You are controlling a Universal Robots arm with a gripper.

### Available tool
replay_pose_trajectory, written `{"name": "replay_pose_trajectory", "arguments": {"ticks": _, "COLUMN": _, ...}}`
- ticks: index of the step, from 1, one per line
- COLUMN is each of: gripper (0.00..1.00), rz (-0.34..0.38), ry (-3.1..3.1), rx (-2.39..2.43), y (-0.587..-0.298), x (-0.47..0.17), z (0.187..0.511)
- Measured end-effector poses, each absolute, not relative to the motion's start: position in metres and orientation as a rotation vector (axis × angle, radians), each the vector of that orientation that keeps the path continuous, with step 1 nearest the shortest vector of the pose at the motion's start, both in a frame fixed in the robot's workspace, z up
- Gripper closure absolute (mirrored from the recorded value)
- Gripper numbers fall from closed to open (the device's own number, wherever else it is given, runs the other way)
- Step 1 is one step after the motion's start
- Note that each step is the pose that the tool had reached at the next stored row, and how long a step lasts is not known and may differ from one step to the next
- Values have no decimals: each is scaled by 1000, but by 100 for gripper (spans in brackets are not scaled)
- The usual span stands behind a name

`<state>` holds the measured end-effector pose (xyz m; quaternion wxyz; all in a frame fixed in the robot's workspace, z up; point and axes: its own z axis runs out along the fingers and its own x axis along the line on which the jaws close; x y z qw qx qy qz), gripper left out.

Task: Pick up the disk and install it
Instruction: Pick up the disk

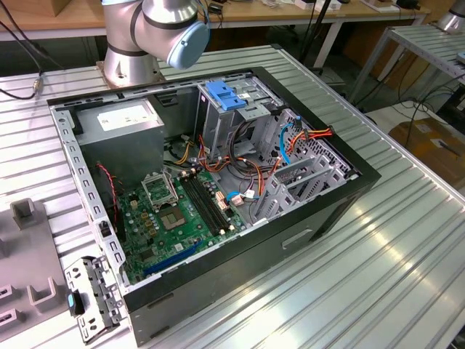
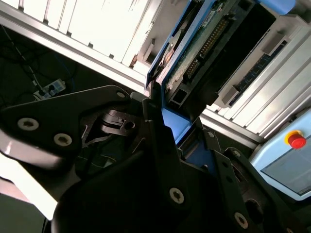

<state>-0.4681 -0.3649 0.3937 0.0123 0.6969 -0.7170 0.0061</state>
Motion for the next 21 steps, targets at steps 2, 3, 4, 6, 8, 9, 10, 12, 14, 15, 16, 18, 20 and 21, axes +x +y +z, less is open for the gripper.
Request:
{"name": "replay_pose_trajectory", "arguments": {"ticks": 2, "gripper": 63, "rz": 19, "ry": -2235, "rx": 2172, "y": -365, "x": -468, "z": 395}}
{"name": "replay_pose_trajectory", "arguments": {"ticks": 3, "gripper": 63, "rz": 19, "ry": -2235, "rx": 2172, "y": -365, "x": -468, "z": 395}}
{"name": "replay_pose_trajectory", "arguments": {"ticks": 4, "gripper": 63, "rz": 19, "ry": -2235, "rx": 2172, "y": -365, "x": -468, "z": 396}}
{"name": "replay_pose_trajectory", "arguments": {"ticks": 6, "gripper": 63, "rz": 19, "ry": -2235, "rx": 2172, "y": -365, "x": -468, "z": 397}}
{"name": "replay_pose_trajectory", "arguments": {"ticks": 8, "gripper": 63, "rz": 18, "ry": -2235, "rx": 2172, "y": -365, "x": -468, "z": 398}}
{"name": "replay_pose_trajectory", "arguments": {"ticks": 9, "gripper": 63, "rz": 18, "ry": -2235, "rx": 2172, "y": -365, "x": -468, "z": 398}}
{"name": "replay_pose_trajectory", "arguments": {"ticks": 10, "gripper": 63, "rz": 18, "ry": -2235, "rx": 2172, "y": -365, "x": -468, "z": 399}}
{"name": "replay_pose_trajectory", "arguments": {"ticks": 12, "gripper": 63, "rz": 18, "ry": -2235, "rx": 2172, "y": -365, "x": -468, "z": 400}}
{"name": "replay_pose_trajectory", "arguments": {"ticks": 14, "gripper": 63, "rz": 18, "ry": -2234, "rx": 2172, "y": -365, "x": -468, "z": 402}}
{"name": "replay_pose_trajectory", "arguments": {"ticks": 15, "gripper": 63, "rz": 17, "ry": -2234, "rx": 2172, "y": -365, "x": -468, "z": 404}}
{"name": "replay_pose_trajectory", "arguments": {"ticks": 16, "gripper": 63, "rz": 17, "ry": -2234, "rx": 2172, "y": -365, "x": -468, "z": 405}}
{"name": "replay_pose_trajectory", "arguments": {"ticks": 18, "gripper": 63, "rz": 16, "ry": -2234, "rx": 2171, "y": -365, "x": -468, "z": 409}}
{"name": "replay_pose_trajectory", "arguments": {"ticks": 20, "gripper": 63, "rz": 16, "ry": -2234, "rx": 2171, "y": -365, "x": -468, "z": 410}}
{"name": "replay_pose_trajectory", "arguments": {"ticks": 21, "gripper": 63, "rz": 16, "ry": -2234, "rx": 2171, "y": -365, "x": -468, "z": 411}}
